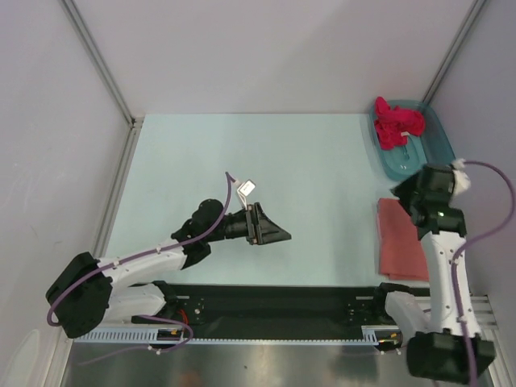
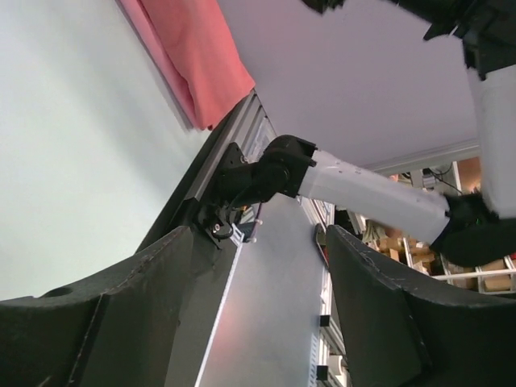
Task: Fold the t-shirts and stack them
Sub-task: Reset both grippers
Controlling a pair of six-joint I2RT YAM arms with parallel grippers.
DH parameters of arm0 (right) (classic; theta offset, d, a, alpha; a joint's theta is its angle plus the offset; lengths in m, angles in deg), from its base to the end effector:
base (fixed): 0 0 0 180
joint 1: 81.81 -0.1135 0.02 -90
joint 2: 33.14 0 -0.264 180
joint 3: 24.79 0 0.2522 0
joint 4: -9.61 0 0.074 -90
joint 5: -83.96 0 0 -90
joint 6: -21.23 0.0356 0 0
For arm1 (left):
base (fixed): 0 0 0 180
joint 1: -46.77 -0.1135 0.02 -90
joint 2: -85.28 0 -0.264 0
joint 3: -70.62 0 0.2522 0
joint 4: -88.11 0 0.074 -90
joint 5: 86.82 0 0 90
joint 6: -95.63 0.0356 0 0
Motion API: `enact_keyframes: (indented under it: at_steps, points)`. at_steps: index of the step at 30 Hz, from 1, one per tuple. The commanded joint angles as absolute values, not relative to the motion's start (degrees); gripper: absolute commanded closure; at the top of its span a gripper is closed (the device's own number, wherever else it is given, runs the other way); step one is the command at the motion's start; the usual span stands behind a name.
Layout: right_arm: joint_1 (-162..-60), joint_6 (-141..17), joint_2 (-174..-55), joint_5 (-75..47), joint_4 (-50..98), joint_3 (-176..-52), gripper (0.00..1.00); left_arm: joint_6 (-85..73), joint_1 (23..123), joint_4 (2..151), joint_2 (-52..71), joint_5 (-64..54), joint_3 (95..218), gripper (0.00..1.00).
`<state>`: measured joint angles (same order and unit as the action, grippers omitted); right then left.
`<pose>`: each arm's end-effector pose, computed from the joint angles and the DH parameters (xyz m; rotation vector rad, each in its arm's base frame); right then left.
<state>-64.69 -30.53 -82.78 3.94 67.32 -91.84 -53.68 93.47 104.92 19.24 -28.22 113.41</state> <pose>0.1634 -0.0568 0.3196 1.1305 1.9585 -0.0022 0.1567 -0.1934 0.2435 0.2769 2.0231 -1.7482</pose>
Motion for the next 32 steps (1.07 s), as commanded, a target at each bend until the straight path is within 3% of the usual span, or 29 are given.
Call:
enact_keyframes:
  at_steps: [1,4,7,11,15,19,22,32]
  points:
    - [-86.0,-25.6,-86.9,10.5,60.2,-95.3,0.37,-50.7,93.4,105.1,22.0,-25.9,111.5,0.27]
    - [-103.6,-25.2,-93.5,13.8,55.6,-96.8,0.34,-49.0,93.4,103.0,27.2,-22.5,107.8,0.25]
    - [-114.2,-24.2,-99.2,15.5,49.8,-95.3,0.29,-48.3,93.6,101.2,32.4,-19.1,102.9,0.24]
    - [-119.5,-20.1,-102.0,7.9,37.2,-85.9,0.28,-48.9,93.6,100.5,38.9,-16.9,96.3,0.24]
    - [-122.8,-16.0,-101.3,2.5,20.0,-73.6,0.25,-50.9,93.6,101.4,48.0,-14.8,86.5,0.23]
    - [-125.7,-13.2,-96.5,0.0,12.6,-63.6,0.16,-53.3,93.6,101.5,58.2,-13.4,78.8,0.21]
    - [-126.0,-10.2,-92.9,-1.7,4.1,-54.0,0.01,-53.0,93.6,97.7,64.4,-13.0,76.6,0.20]
    - [-122.6,-3.5,-77.2,-21.5,-27.0,-31.2,0.00,-55.0,93.5,108.8,65.3,-20.7,75.8,0.14]
